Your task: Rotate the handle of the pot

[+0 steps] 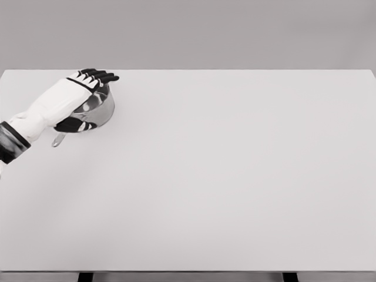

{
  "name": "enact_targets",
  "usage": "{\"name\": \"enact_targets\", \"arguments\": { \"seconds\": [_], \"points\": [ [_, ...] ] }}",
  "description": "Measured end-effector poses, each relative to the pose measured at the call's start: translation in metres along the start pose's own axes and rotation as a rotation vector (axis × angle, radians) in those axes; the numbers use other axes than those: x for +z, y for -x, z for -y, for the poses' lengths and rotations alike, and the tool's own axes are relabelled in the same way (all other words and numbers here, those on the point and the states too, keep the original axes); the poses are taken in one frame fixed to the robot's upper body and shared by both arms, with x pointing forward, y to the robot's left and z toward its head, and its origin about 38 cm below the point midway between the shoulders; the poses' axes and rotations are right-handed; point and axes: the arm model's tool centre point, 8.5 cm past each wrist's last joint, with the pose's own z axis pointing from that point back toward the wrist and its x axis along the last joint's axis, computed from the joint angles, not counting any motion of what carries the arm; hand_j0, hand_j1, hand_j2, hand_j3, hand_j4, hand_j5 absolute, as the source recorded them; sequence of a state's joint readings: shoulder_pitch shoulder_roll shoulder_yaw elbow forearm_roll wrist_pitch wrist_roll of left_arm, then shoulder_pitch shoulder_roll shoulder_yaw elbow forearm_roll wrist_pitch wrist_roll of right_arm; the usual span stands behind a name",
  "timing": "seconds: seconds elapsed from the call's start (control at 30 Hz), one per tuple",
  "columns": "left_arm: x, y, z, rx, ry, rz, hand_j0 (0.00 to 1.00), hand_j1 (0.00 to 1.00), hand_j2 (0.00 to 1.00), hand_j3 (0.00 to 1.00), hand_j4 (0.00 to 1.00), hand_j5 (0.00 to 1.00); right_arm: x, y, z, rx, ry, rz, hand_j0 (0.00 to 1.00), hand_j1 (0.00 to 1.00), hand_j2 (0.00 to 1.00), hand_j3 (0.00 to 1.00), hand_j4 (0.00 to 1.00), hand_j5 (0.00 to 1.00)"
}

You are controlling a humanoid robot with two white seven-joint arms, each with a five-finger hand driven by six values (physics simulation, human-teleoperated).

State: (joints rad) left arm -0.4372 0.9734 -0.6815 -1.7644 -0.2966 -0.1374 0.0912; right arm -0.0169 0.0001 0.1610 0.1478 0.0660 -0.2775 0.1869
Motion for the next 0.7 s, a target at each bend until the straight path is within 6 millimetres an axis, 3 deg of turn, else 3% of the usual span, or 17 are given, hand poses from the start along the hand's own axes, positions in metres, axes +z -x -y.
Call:
{"name": "enact_targets", "arguments": {
  "seconds": [0.1,0.4,0.7],
  "points": [
    [-0.004,0.0,0.014,-0.024,0.004,-0.064,1.0,1.0,1.0,1.0,1.0,1.0,0.0,0.0,0.0,0.0,0.0,0.0,1.0,1.0,1.0,1.0,1.0,1.0],
    [-0.007,0.001,0.027,-0.042,0.006,-0.131,1.0,1.0,1.0,1.0,1.0,1.0,0.0,0.0,0.0,0.0,0.0,0.0,1.0,1.0,1.0,1.0,1.0,1.0],
    [-0.007,0.003,0.028,-0.045,0.008,-0.143,1.0,1.0,1.0,1.0,1.0,1.0,0.0,0.0,0.0,0.0,0.0,0.0,1.0,1.0,1.0,1.0,1.0,1.0]
  ]
}}
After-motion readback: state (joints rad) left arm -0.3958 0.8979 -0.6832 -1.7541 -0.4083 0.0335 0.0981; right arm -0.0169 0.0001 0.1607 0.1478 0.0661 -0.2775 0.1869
